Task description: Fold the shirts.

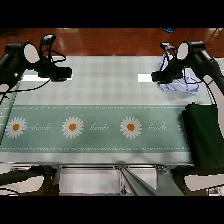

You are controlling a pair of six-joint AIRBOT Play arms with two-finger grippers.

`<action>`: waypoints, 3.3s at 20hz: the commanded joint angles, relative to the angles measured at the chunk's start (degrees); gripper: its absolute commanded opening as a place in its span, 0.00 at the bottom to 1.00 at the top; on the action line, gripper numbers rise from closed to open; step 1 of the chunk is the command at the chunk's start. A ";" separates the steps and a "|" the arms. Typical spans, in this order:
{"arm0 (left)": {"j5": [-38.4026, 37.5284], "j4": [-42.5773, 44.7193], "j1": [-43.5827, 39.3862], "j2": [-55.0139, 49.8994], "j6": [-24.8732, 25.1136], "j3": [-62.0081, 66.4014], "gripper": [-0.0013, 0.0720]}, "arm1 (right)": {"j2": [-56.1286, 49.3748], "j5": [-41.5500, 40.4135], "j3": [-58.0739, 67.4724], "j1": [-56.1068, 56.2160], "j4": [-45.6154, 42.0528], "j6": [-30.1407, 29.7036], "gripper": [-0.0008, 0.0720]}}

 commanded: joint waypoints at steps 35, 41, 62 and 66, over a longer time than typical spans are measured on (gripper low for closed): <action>11.96 1.29 1.29 -5.86 -0.17 0.04 0.71 | -10.88 -31.19 0.02 -19.37 -4.26 12.11 0.58; 16.17 -3.34 1.31 3.78 0.66 -0.28 0.71 | -14.91 -22.01 0.02 -19.45 1.53 5.81 0.54; 1.46 -17.59 -2.01 43.50 -0.61 -35.17 0.71 | 25.83 -18.47 20.65 -18.84 40.15 -15.80 0.04; 1.42 -17.46 1.79 44.19 -0.11 -35.19 0.71 | 26.23 -15.58 27.67 -13.03 40.35 -15.19 0.04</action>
